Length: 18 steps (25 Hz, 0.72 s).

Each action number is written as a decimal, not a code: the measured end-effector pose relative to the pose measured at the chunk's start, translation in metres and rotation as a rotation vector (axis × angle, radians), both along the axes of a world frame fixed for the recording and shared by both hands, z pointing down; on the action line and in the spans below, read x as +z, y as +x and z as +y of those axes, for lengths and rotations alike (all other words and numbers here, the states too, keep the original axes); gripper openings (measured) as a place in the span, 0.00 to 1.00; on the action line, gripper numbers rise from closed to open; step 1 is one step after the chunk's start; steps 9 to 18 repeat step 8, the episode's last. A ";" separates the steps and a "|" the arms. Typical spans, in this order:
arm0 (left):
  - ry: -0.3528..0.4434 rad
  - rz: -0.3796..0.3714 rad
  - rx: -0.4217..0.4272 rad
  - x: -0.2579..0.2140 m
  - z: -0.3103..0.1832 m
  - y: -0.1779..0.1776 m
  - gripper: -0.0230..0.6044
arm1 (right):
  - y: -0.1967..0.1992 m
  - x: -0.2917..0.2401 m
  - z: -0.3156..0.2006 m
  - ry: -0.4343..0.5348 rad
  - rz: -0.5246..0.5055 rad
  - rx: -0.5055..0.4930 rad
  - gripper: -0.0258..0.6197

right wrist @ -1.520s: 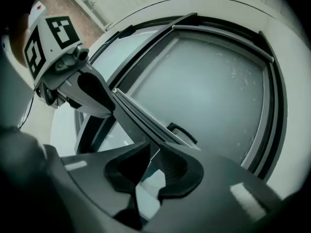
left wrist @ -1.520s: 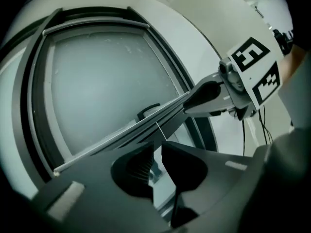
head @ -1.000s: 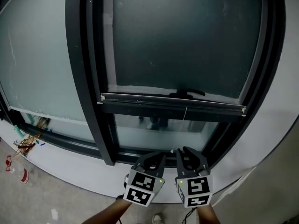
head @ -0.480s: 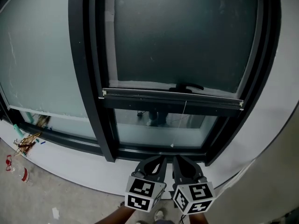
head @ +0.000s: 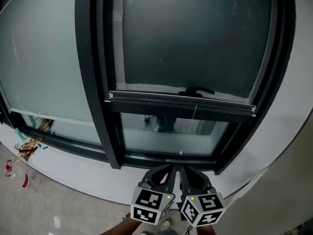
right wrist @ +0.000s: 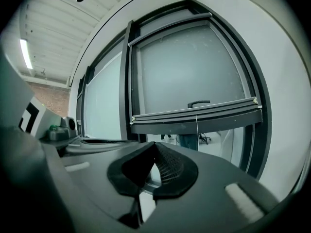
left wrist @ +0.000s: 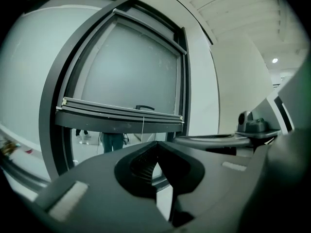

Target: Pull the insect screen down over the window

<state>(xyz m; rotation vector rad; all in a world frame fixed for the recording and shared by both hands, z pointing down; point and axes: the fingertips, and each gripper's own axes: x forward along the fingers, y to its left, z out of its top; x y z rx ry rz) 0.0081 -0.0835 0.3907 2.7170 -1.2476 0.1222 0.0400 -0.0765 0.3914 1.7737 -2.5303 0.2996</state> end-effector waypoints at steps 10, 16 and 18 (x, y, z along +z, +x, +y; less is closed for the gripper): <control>0.008 0.014 0.012 0.006 0.001 0.008 0.06 | 0.009 0.011 -0.001 -0.002 0.000 0.006 0.05; 0.008 0.014 0.012 0.006 0.001 0.008 0.06 | 0.009 0.011 -0.001 -0.002 0.000 0.006 0.05; 0.008 0.014 0.012 0.006 0.001 0.008 0.06 | 0.009 0.011 -0.001 -0.002 0.000 0.006 0.05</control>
